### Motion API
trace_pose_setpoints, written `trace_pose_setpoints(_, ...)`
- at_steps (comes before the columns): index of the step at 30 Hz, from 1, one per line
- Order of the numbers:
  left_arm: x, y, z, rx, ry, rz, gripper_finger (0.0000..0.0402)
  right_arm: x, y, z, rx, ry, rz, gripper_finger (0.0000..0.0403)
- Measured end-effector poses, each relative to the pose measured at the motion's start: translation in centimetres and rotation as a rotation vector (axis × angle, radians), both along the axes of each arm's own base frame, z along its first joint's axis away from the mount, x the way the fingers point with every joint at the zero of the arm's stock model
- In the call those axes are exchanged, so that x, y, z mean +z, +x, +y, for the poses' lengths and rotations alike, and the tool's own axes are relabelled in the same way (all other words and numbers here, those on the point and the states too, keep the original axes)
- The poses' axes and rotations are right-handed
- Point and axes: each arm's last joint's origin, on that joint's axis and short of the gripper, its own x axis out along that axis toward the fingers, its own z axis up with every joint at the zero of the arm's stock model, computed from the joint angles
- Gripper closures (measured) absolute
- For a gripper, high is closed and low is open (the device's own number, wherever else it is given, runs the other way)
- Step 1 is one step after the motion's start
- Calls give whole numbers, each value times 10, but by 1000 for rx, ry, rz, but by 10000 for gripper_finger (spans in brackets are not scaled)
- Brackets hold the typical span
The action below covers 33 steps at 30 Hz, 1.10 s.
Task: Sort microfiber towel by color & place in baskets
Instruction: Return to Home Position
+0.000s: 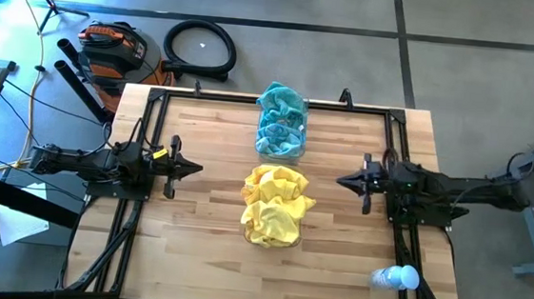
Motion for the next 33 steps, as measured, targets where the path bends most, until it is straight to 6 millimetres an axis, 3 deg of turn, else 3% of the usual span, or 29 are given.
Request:
trace_pose_setpoints(6, 0, 0, 0, 0, 0, 0, 401, -16, -12, 1, 35, -45, -258, 403)
trace_pose_setpoints(10, 0, 0, 0, 0, 0, 0, 401, -13, -17, 1, 38, -88, -298, 403)
trace_pose_setpoints(33, 0, 0, 0, -1, 0, 0, 401, -20, -17, 1, 62, -127, -223, 403)
